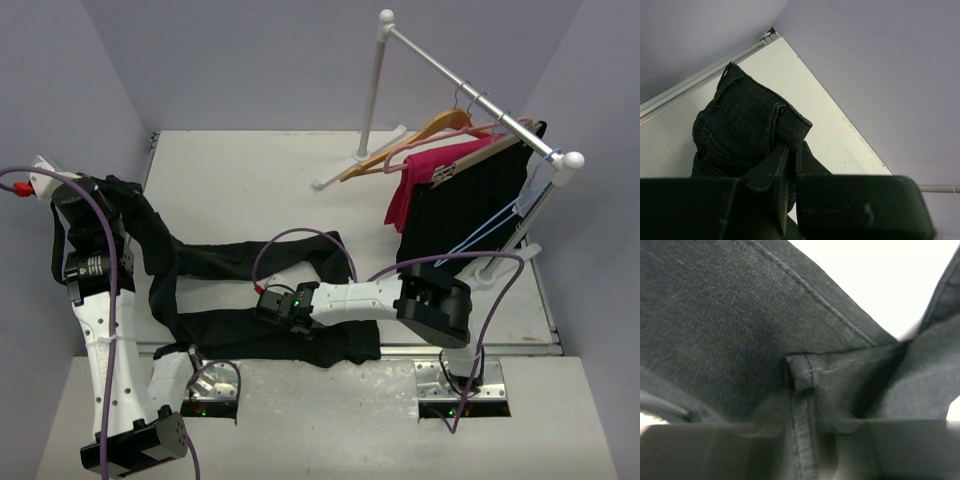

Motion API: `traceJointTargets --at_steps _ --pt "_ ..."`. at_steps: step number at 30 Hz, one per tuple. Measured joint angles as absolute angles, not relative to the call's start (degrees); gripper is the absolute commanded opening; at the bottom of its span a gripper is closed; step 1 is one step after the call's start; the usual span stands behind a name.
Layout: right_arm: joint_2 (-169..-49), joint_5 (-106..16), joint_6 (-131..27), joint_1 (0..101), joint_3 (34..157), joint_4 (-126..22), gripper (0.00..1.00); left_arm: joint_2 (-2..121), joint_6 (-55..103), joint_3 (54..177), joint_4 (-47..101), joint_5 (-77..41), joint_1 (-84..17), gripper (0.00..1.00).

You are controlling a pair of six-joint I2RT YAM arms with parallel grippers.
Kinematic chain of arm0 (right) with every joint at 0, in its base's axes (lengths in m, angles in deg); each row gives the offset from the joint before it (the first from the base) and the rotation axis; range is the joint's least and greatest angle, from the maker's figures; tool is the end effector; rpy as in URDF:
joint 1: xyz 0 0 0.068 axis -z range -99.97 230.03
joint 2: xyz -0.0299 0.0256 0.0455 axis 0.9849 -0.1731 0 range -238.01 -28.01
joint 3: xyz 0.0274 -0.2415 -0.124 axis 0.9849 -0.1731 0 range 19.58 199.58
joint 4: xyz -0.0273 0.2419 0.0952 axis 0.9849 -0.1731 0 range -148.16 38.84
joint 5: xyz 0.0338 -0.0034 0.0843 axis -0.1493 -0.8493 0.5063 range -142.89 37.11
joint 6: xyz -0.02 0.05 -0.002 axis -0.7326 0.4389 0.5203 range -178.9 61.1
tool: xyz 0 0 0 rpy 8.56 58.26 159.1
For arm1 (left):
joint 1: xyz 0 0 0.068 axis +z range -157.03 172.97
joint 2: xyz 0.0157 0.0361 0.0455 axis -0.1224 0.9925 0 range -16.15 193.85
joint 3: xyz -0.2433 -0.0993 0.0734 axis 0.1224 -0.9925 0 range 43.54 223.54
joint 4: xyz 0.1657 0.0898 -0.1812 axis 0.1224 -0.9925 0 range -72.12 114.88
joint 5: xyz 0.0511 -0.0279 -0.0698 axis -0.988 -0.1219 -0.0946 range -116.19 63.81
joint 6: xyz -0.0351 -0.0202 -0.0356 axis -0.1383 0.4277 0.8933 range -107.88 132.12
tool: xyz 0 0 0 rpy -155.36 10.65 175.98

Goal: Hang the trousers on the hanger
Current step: Flatten out the trousers at the center of the board.

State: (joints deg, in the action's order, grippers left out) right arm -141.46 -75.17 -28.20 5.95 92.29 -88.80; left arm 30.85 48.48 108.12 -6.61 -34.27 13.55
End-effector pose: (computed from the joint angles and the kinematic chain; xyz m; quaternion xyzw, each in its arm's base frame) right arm 0.1148 0.3534 0.1366 -0.3427 0.9142 -0.0388 0.2128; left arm 0.1493 0.0614 0.4115 -0.4127 0.6699 -0.0294 0.6165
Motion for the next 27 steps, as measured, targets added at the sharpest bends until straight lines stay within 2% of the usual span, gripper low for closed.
traceJointTargets --at_steps 1,7,13,21,27 --pt "-141.8 -75.1 -28.1 6.0 92.3 -88.5 0.0 30.9 48.4 108.1 -6.6 -34.3 13.5 0.03" --pt "-140.2 -77.2 -28.3 6.1 90.7 -87.9 0.0 30.9 48.4 108.1 -6.6 -34.3 13.5 0.03" --pt "-129.5 -80.3 -28.5 10.0 87.5 -91.4 0.0 31.1 48.4 108.1 -6.4 -34.1 13.5 0.03" --pt "-109.3 -83.2 -28.2 26.1 74.7 -95.4 0.0 32.0 48.4 108.0 -5.9 -33.6 13.5 0.03" --pt "-103.4 -85.0 -30.4 33.7 70.7 -98.9 0.0 32.8 48.5 107.9 -5.2 -33.6 13.5 0.03"
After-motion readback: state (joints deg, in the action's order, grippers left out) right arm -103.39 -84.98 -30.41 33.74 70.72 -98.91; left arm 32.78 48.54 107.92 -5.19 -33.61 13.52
